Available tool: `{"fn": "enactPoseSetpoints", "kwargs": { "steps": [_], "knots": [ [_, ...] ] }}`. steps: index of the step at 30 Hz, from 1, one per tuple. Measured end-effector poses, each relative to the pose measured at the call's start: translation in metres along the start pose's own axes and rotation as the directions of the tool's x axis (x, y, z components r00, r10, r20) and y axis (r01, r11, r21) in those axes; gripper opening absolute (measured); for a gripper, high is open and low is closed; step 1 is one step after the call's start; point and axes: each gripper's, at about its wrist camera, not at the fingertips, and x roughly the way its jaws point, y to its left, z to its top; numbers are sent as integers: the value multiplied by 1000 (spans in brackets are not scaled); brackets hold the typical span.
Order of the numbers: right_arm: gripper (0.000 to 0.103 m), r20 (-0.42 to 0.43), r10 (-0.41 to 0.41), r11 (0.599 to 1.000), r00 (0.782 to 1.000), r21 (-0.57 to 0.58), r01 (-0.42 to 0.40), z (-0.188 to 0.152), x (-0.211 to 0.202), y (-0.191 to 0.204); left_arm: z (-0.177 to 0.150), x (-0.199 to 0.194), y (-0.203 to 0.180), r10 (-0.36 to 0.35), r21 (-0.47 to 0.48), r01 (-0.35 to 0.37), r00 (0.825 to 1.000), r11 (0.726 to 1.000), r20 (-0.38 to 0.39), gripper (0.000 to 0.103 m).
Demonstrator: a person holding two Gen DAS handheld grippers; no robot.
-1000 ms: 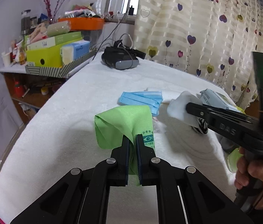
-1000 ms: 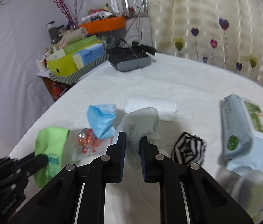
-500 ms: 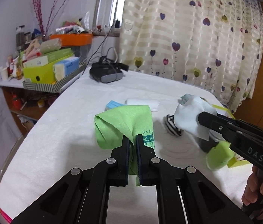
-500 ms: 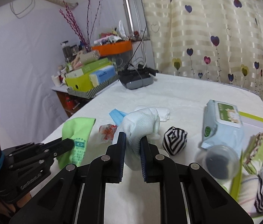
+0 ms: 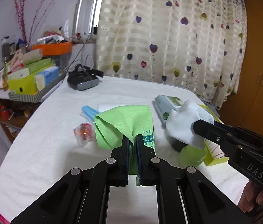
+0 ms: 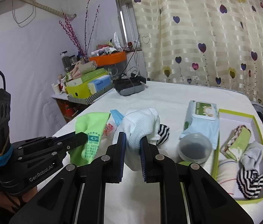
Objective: Organize soft objects
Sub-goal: 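Carry the green cloth and white sock with both grippers into the box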
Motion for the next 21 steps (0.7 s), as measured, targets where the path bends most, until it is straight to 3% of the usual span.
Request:
{"fn": "enactPoseSetpoints", "kwargs": {
  "steps": [21],
  "knots": [
    [15, 47, -95, 994, 994, 55, 93, -12, -45, -51, 10, 9, -77, -119, 98, 119, 993, 988, -6, 7]
  ]
}}
